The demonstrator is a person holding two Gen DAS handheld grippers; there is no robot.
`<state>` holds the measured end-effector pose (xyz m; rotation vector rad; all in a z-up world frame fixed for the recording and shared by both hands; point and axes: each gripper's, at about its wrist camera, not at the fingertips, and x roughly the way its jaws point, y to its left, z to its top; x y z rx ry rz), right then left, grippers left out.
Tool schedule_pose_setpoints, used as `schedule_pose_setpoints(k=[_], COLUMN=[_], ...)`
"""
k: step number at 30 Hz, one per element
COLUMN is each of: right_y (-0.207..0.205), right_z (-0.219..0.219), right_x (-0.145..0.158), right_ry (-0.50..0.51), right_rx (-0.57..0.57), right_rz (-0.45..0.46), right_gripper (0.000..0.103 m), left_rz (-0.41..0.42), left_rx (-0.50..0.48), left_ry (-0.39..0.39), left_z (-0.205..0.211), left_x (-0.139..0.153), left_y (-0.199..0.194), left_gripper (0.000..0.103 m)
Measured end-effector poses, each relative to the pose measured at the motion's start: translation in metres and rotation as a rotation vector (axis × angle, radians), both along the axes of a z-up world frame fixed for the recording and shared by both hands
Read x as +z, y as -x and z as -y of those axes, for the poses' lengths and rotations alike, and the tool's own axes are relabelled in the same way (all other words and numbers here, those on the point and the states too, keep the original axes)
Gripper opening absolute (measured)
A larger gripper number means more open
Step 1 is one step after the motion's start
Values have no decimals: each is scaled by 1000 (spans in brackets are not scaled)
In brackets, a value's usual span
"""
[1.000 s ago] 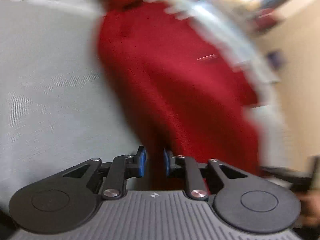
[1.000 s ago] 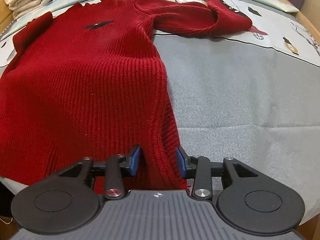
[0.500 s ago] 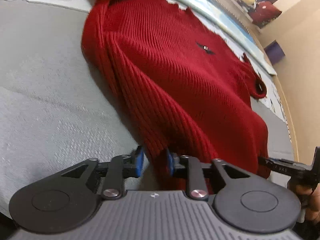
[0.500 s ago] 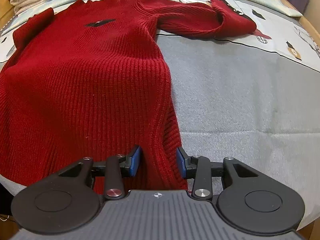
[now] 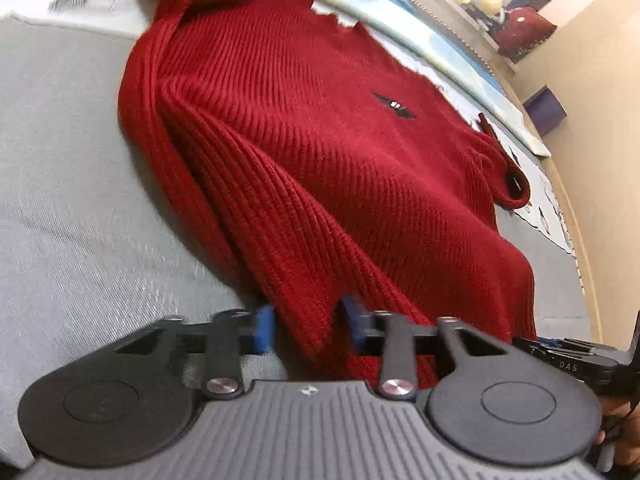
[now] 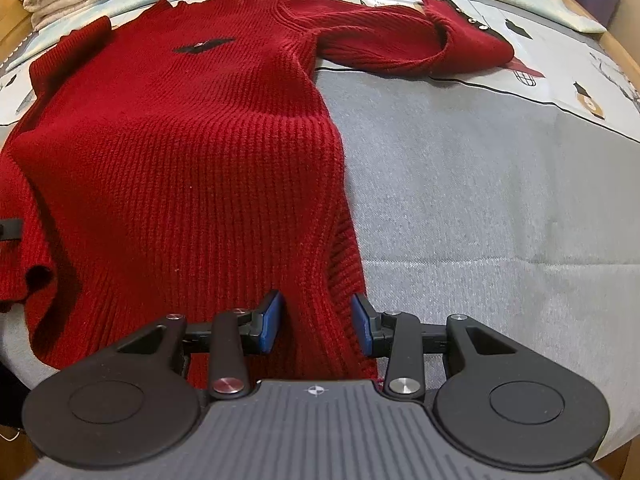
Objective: Fold small clothes
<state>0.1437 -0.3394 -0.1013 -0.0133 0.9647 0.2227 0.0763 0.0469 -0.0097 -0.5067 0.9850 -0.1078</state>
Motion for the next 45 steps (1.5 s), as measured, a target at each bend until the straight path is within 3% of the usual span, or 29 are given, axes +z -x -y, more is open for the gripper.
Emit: schedule_pose_setpoints(k=[1, 6, 7, 11, 12, 14, 17, 19, 20, 22, 23, 24, 27, 29, 31, 33, 35, 37, 38, 39, 41, 42, 43, 45], right_y=[0, -1, -1, 0, 0, 2, 5, 5, 5, 4, 6, 8, 12, 12, 10, 9, 7, 6, 5, 4, 4, 5, 5, 5], right_z=[1, 0, -1, -2, -2, -1, 11, 27, 35, 40, 36, 33, 36, 41, 40, 35, 31, 29, 28, 26, 23, 22, 22, 23], right_x=[0, -1, -1, 0, 1, 4, 11, 14, 12, 4, 3, 3, 9, 9, 6, 3, 0, -2, -2, -2, -3, -3, -3, -3], right_ry=[-2, 4, 8, 14, 6, -11, -129, -216, -211, -170, -145, -129, -154, -181, -168, -141, -122, -106, -102, -99, -94, -94, -94, -97], right_rx=[-1, 0, 2, -4, -8, -4, -12, -55, -91, -114, -94, -76, -83, -114, -121, -99, -82, -75, -74, -73, -69, -67, -66, -65], right_rz=[-1, -1, -1, -1, -1, 5, -7, -26, -49, -84, -83, -73, -46, -54, -63, -70, -78, -82, -82, -81, -78, -76, -74, -72], right_gripper=[40, 40, 40, 39, 36, 17, 12, 12, 12, 12, 12, 12, 16, 38, 48, 49, 49, 49, 49, 49, 49, 49, 49, 49], left_rz=[2, -14, -13, 28, 51, 57, 7, -78, -135, -210, -230, -233, -170, -124, -123, -176, -237, -236, -193, -106, 172, 266, 295, 158], left_rx=[3, -3, -5, -12, -23, -45, -75, -103, -116, -131, -131, -122, -25, 64, 113, 113, 94, 66, 42, 8, -113, -152, -151, -75], left_ry=[0, -57, -67, -73, -85, -95, -113, -169, -232, -372, -395, -376, -188, -89, -29, -38, -103, -132, -101, 1, 263, 266, 205, 92], left_z=[0, -4, -10, -32, -38, -49, -60, -57, -52, -45, -44, -46, -66, -81, -86, -82, -72, -63, -57, -53, -44, -39, -34, -36], left_x=[-1, 0, 5, 38, 50, 65, 65, 49, 38, 20, 14, 10, 15, 21, 18, 9, -3, -7, -2, 9, 46, 62, 68, 50], left_y=[0, 12, 19, 39, 45, 55, 61, 59, 56, 54, 53, 52, 50, 49, 45, 39, 31, 26, 22, 21, 25, 28, 27, 18], left_gripper=[19, 14, 8, 8, 7, 7, 7, 7, 0, 0, 0, 0, 11, 26, 28, 28, 28, 28, 23, 21, 24, 25, 28, 27])
